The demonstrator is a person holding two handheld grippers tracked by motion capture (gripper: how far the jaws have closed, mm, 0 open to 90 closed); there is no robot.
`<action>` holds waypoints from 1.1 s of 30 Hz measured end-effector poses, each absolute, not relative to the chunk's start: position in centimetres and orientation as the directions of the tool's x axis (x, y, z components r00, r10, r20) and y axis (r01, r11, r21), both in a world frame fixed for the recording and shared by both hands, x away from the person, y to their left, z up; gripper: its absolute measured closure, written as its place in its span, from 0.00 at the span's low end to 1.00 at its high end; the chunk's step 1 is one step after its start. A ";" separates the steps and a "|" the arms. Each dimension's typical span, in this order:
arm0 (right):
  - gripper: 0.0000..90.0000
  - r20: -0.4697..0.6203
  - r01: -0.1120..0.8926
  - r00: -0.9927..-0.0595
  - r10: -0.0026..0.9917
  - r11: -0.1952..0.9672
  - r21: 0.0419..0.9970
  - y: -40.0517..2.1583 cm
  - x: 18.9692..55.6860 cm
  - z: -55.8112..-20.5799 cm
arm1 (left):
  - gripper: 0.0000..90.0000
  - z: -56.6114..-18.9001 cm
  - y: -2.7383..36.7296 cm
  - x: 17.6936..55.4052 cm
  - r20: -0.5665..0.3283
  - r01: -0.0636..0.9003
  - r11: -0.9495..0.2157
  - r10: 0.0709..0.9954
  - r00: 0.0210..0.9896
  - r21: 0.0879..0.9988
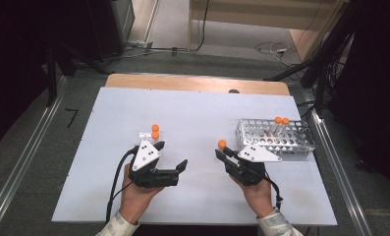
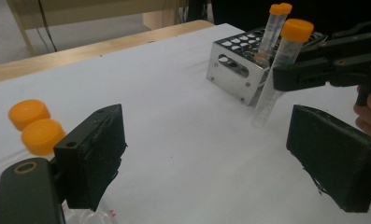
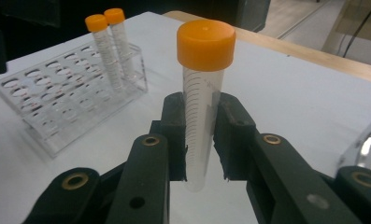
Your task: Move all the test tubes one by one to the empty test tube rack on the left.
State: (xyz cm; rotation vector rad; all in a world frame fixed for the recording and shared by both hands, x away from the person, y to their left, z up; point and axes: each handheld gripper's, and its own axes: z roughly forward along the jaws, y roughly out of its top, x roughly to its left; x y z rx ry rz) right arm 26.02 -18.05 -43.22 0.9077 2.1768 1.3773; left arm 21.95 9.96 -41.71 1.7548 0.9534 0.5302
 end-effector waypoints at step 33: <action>0.81 0.027 0.314 -0.786 0.617 0.361 0.878 -14.5 24.8 -45.1 | 0.48 -42.0 4.9 23.8 -0.071 0.336 -0.228 0.725 0.685 0.914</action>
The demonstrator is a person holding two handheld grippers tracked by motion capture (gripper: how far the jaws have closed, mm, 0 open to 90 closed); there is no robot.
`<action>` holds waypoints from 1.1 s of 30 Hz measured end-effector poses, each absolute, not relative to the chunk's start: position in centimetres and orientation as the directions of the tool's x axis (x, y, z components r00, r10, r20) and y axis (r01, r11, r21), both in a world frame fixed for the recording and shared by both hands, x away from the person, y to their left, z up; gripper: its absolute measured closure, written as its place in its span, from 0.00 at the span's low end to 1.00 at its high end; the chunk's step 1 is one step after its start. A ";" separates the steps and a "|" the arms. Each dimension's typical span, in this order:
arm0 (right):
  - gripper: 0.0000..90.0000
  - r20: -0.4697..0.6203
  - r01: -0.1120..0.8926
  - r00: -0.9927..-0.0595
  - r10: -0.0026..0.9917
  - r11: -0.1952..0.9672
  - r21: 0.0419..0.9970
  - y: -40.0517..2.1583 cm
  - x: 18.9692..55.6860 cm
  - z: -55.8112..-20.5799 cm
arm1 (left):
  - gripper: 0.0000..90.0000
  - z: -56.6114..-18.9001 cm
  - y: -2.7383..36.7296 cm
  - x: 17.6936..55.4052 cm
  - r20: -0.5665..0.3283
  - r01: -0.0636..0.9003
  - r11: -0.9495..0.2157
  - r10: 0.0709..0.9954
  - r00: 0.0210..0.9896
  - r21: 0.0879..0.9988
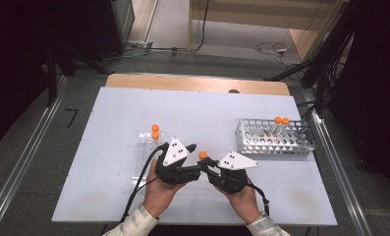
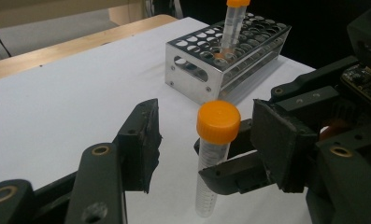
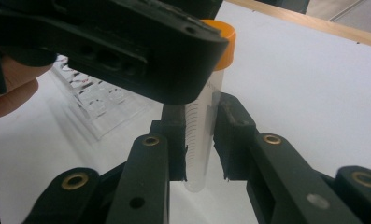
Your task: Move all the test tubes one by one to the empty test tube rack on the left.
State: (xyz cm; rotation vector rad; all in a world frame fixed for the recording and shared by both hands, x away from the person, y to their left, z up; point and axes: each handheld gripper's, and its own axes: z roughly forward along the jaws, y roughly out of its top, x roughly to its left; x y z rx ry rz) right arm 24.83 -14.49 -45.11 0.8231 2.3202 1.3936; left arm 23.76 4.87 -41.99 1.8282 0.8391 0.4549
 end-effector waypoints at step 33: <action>0.28 0.088 0.341 -0.792 0.604 0.318 0.885 -14.9 25.0 -44.9 | 0.78 -41.3 5.0 23.9 -0.061 0.308 -0.239 0.691 0.721 0.921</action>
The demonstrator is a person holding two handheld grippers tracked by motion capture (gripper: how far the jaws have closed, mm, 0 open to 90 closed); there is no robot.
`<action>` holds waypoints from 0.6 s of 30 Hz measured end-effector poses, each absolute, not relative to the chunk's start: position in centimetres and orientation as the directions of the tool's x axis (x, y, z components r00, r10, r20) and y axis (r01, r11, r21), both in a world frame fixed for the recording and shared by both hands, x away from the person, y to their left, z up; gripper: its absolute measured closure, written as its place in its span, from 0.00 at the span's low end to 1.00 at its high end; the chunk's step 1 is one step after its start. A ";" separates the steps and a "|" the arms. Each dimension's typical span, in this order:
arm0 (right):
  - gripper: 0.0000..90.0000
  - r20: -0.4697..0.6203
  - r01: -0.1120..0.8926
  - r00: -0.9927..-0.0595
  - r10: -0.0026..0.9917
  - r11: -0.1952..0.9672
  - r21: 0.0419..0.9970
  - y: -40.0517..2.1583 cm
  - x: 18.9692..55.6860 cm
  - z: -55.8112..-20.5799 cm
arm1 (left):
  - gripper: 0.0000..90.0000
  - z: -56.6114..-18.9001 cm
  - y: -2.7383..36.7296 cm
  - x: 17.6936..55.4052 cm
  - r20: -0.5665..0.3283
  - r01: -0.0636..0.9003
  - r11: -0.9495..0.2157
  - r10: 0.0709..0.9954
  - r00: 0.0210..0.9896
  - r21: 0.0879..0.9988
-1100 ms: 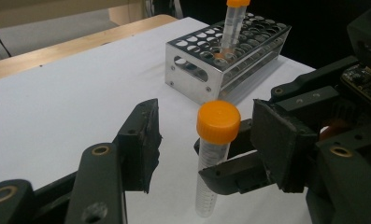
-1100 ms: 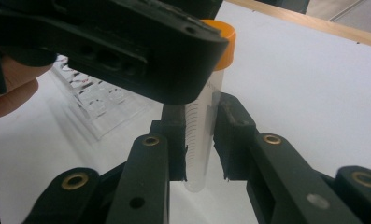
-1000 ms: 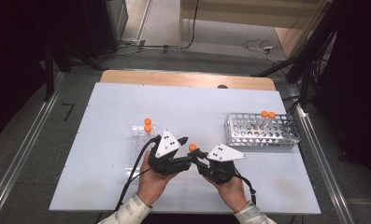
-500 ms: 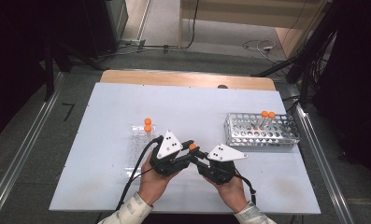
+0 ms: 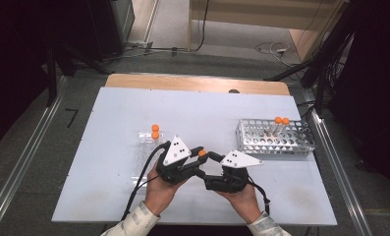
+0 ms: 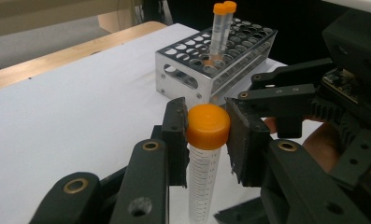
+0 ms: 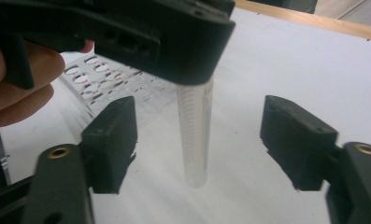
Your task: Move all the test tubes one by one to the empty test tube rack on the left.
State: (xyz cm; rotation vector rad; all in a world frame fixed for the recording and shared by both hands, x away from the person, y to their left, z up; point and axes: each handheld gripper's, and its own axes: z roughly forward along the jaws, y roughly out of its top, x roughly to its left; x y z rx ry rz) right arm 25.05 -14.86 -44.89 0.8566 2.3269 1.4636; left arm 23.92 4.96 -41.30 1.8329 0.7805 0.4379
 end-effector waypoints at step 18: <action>0.25 0.103 0.370 -0.758 0.644 0.294 0.882 -17.0 25.2 -45.0 | 0.78 -38.7 10.2 24.6 -0.073 0.317 -0.168 0.776 0.627 0.933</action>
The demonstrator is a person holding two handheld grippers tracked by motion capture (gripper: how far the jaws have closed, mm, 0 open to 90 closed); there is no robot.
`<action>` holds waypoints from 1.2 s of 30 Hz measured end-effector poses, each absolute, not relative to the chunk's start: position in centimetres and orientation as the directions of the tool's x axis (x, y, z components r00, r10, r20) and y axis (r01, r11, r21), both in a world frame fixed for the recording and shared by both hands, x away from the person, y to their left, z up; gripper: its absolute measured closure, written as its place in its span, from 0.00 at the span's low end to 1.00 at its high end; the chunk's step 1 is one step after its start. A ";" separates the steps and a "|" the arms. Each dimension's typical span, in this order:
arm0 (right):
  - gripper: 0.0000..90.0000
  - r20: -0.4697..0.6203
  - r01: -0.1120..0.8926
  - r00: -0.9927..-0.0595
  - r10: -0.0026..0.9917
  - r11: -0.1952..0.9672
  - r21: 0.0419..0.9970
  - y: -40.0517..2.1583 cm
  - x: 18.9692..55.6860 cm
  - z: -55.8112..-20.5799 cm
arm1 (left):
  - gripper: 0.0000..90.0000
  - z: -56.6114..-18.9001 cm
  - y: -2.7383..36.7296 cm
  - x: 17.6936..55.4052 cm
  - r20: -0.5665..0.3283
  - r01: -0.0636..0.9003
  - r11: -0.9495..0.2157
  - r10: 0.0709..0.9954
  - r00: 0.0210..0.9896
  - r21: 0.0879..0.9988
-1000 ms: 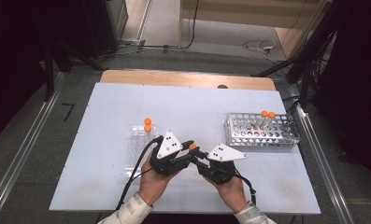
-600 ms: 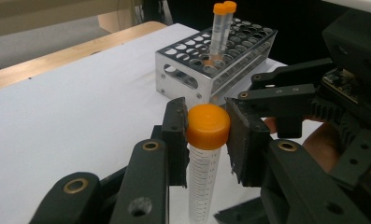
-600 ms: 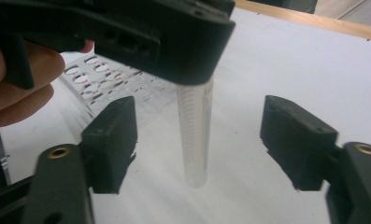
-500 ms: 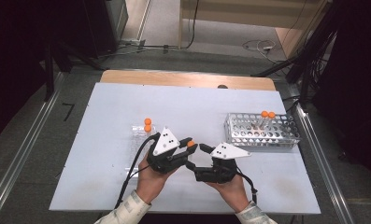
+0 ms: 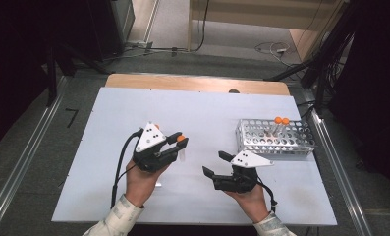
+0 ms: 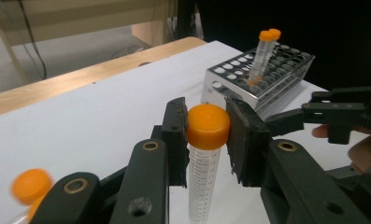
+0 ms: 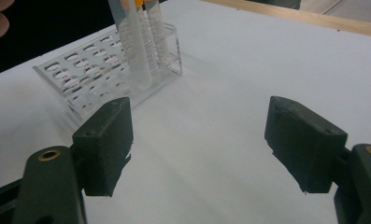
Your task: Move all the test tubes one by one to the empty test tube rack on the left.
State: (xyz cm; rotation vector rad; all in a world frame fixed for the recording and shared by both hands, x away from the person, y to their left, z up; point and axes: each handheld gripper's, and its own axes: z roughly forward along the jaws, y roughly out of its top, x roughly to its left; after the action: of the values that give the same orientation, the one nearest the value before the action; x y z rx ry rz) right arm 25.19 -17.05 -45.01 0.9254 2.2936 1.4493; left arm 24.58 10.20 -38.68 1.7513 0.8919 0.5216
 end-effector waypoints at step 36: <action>0.28 0.096 0.372 -0.752 0.652 0.299 0.879 -17.0 25.1 -45.3 | 0.78 -40.0 15.6 25.3 -0.050 0.344 -0.133 0.878 0.475 0.930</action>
State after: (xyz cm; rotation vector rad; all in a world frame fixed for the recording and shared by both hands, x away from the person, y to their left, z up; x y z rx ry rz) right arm 25.14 -17.04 -45.31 0.9317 2.2911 1.4327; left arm 25.29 15.62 -40.01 1.7028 1.0545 0.6555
